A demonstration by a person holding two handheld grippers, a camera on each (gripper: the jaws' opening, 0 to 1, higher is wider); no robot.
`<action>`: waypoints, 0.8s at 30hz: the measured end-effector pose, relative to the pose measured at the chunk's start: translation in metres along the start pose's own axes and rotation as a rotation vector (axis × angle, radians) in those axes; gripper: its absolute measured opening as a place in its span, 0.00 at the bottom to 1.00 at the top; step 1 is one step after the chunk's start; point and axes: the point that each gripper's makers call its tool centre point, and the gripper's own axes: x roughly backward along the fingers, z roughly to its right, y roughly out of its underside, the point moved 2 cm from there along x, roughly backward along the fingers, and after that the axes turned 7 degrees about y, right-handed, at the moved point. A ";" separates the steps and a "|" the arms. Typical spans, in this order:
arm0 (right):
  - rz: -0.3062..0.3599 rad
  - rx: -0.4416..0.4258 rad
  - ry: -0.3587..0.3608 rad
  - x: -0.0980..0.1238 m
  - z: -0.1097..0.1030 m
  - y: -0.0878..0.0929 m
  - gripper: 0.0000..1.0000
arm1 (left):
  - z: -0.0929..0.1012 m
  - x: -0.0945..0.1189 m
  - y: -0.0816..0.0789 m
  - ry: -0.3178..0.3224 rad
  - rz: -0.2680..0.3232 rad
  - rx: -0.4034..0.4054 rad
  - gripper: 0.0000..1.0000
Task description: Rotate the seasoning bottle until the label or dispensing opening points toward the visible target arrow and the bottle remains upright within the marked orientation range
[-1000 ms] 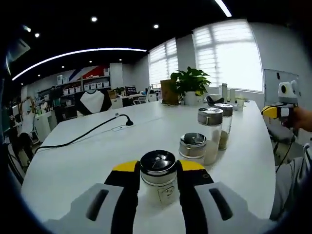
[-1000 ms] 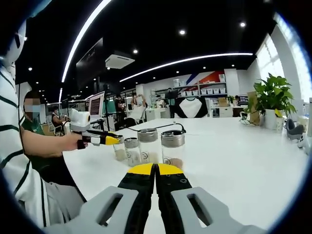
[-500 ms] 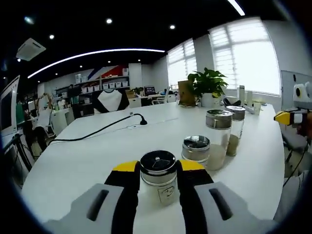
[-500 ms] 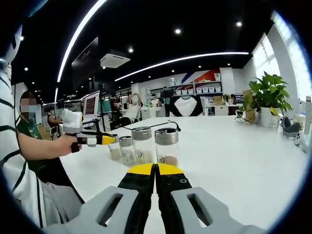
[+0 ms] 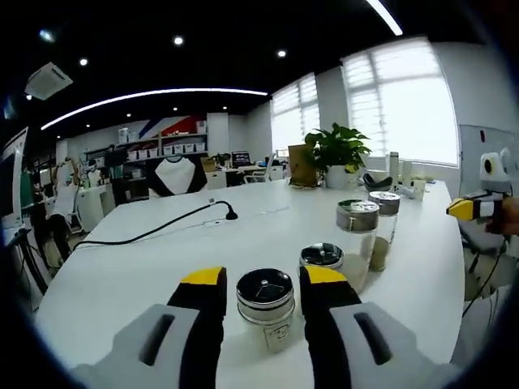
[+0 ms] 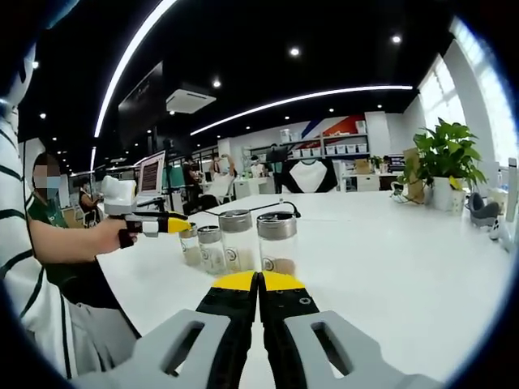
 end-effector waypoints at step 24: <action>-0.012 0.013 -0.018 -0.001 -0.002 0.002 0.00 | 0.016 -0.006 0.014 0.217 -0.055 0.020 0.41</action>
